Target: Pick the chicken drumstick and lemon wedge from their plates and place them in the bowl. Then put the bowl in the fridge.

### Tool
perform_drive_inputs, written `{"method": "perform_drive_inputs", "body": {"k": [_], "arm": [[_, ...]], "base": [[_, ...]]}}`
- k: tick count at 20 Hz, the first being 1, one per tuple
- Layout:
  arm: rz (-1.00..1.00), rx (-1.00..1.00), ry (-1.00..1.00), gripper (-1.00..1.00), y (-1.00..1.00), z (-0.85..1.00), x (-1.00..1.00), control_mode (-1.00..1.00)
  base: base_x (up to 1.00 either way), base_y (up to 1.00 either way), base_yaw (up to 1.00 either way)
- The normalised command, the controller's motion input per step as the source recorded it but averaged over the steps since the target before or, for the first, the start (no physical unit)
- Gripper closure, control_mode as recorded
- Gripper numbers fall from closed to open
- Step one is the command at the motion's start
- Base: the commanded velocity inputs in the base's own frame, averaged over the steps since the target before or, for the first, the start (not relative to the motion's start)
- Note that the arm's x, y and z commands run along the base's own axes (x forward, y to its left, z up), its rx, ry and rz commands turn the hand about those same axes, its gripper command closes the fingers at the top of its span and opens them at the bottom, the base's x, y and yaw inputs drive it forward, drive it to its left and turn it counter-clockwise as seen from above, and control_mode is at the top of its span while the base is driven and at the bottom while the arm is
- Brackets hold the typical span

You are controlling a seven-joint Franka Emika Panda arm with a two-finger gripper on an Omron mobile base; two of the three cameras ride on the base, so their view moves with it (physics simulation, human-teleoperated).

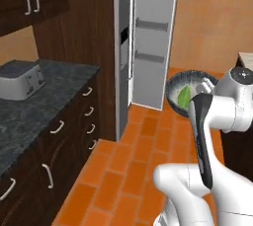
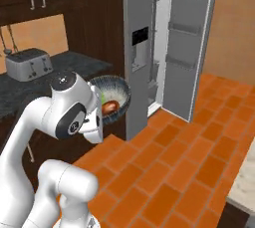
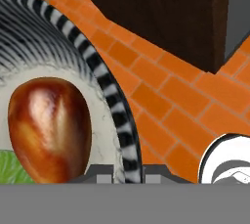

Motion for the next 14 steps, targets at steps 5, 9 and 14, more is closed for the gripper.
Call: {"method": "perform_drive_inputs", "body": {"k": [5, 9, 14], "arm": [[0.00, 0.00, 0.00, 1.00, 0.00, 0.00, 0.00, 1.00], [0.00, 0.00, 0.00, 1.00, 0.00, 0.00, 0.00, 1.00], [0.00, 0.00, 0.00, 1.00, 0.00, 0.00, 0.00, 1.00]], "base": [[1.00, 0.32, -0.37], [1.00, 0.39, -0.31], [1.00, 0.05, -0.02]]}}
